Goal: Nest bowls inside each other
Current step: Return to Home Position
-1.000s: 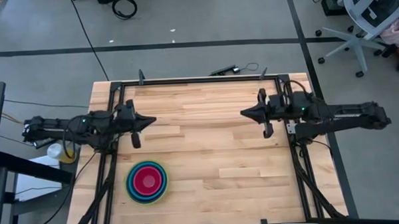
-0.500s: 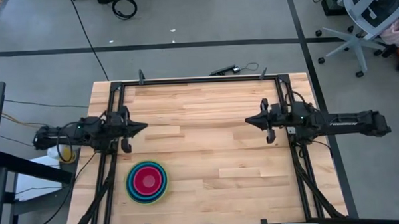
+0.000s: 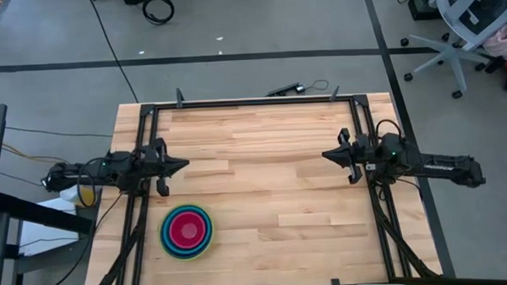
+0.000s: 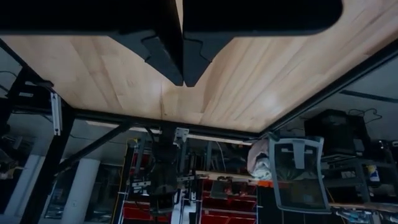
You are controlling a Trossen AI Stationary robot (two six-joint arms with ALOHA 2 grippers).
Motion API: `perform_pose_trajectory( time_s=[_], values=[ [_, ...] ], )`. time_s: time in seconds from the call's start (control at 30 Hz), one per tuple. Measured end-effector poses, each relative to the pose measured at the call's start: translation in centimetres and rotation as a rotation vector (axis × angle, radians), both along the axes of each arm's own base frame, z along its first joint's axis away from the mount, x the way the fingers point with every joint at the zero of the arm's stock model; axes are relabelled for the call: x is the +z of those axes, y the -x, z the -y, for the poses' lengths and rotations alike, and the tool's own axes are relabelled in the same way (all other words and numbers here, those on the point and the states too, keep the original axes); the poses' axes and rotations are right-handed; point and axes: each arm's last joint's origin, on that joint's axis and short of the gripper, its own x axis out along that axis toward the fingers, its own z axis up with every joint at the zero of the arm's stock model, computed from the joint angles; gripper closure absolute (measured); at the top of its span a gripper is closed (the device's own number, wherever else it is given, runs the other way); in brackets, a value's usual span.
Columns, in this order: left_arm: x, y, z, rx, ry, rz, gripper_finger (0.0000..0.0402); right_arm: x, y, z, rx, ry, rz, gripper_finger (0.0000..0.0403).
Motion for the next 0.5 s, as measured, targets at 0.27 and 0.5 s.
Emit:
perform_pose_trajectory(
  time_s=[0.27, 0.5],
  values=[
    [-1.5, -0.7, 0.1, -0.001, 0.019, 0.026, 0.0401, -2.8, 0.0, 0.0, 0.011, -0.097, -0.024, 0.0402],
    [-3.3, -1.4, 0.1, -0.007, 0.060, 0.080, 0.0401, -2.7, 0.0, 0.0, 0.013, -0.124, -0.019, 0.0399]
  ],
)
